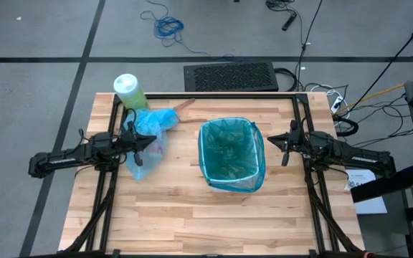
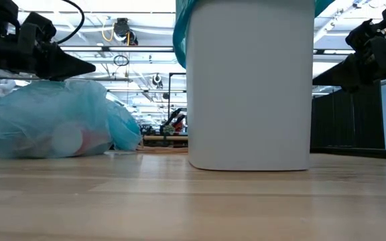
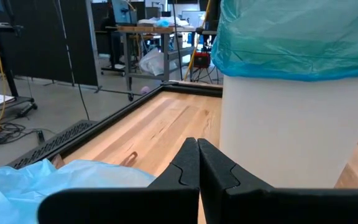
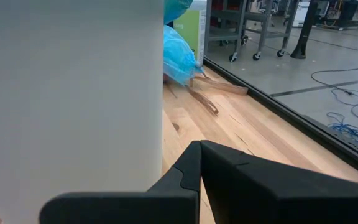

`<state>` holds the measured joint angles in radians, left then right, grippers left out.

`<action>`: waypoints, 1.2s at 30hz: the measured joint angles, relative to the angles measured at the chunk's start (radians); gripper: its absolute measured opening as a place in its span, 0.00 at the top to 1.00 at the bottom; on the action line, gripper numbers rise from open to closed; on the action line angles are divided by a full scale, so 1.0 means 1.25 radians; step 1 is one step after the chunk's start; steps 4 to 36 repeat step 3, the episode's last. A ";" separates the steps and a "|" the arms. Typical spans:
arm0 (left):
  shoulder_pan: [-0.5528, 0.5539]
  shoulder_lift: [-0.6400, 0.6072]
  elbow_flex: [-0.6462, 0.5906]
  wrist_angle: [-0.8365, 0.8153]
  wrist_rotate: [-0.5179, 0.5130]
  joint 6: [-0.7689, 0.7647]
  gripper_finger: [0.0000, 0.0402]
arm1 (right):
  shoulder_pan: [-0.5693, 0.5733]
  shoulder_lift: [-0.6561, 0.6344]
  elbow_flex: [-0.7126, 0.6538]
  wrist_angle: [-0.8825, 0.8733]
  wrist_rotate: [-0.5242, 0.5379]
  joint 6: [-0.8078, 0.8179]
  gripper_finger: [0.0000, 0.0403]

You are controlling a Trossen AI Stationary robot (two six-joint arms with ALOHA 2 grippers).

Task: Place trash/remove bag and relplace
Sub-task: Return to Home Position

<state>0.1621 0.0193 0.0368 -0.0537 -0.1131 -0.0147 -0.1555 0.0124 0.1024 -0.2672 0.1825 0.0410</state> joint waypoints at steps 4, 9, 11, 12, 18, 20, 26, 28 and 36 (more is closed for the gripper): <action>0.000 0.000 0.000 0.000 0.000 0.000 1.00 | 0.000 0.000 0.000 0.000 0.000 0.000 1.00; 0.000 0.000 0.000 0.000 0.000 0.000 1.00 | 0.000 0.000 0.000 0.000 0.000 0.000 1.00; 0.000 0.000 0.000 0.000 0.000 0.000 1.00 | 0.000 0.000 0.000 0.000 0.000 0.000 1.00; 0.000 0.000 0.000 0.000 0.000 0.000 1.00 | 0.000 0.000 0.000 0.000 0.000 0.000 1.00; 0.000 0.000 0.000 0.000 0.000 0.000 1.00 | 0.000 0.000 0.000 0.000 0.000 0.000 1.00; 0.000 0.000 0.000 0.000 0.000 0.000 1.00 | 0.000 0.000 0.000 0.000 0.000 0.000 1.00; 0.000 0.000 0.000 0.000 0.000 0.000 1.00 | 0.000 0.000 0.000 0.000 0.000 0.000 1.00; 0.000 0.000 0.000 0.000 0.000 0.000 1.00 | 0.000 0.000 0.000 0.000 0.000 0.000 1.00; 0.000 0.000 0.000 0.000 0.000 0.000 1.00 | 0.000 0.000 0.000 0.000 0.000 0.000 1.00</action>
